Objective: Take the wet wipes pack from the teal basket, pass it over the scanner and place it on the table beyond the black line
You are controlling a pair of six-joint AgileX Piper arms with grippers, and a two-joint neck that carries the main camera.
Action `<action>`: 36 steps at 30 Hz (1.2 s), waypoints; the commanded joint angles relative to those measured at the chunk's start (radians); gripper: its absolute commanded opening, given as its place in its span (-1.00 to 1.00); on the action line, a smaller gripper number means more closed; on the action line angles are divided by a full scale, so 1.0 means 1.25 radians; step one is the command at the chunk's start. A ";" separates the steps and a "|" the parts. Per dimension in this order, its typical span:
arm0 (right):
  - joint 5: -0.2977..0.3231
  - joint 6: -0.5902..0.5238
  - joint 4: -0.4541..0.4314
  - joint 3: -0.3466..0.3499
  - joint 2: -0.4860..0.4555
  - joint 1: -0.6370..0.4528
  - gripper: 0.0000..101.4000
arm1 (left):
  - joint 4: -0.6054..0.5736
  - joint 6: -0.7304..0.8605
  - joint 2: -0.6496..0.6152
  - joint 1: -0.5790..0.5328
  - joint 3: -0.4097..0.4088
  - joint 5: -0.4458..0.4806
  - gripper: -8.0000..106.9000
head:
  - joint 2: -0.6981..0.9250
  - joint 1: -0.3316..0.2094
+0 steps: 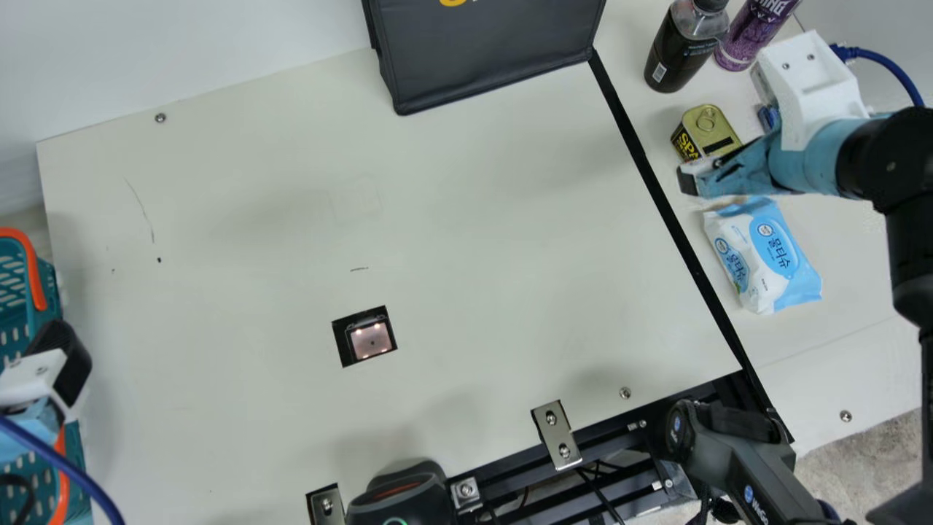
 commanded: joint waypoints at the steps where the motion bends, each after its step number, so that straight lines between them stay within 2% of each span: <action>1: -0.003 0.139 -0.052 -0.010 -0.008 0.085 0.87 | 0.000 0.000 0.000 0.000 0.000 0.000 0.71 | -0.002 -0.023; 2: -0.002 0.169 -0.070 -0.015 -0.014 0.105 0.87 | 0.000 0.000 0.000 0.000 0.000 0.000 0.71 | -0.002 -0.023; 3: -0.001 0.057 -0.030 -0.011 -0.009 0.043 0.87 | 0.000 0.000 0.000 0.000 0.000 0.000 0.71 | -0.002 -0.023; 6: 0.010 0.142 -0.061 -0.023 -0.031 0.107 0.87 | -0.012 0.012 -0.005 0.014 -0.007 0.009 0.71 | 0.017 -0.023; 20: 0.157 0.306 -0.062 -0.120 -0.227 0.296 0.87 | -0.182 0.174 -0.080 0.210 -0.102 0.135 0.71 | 0.277 -0.023; 27: 0.229 0.385 -0.062 -0.167 -0.321 0.386 0.87 | -0.185 0.176 -0.080 0.212 -0.103 0.135 0.71 | 0.277 -0.023; 28: 0.216 0.368 -0.061 -0.161 -0.300 0.366 0.87 | -0.185 0.176 -0.080 0.212 -0.103 0.135 0.71 | 0.277 -0.023; 30: 0.232 0.385 -0.061 -0.168 -0.322 0.385 0.87 | -0.185 0.176 -0.080 0.212 -0.103 0.135 0.71 | 0.277 -0.023; 36: 0.236 0.385 -0.061 -0.168 -0.324 0.388 0.87 | -0.185 0.176 -0.080 0.212 -0.103 0.135 0.71 | 0.277 -0.023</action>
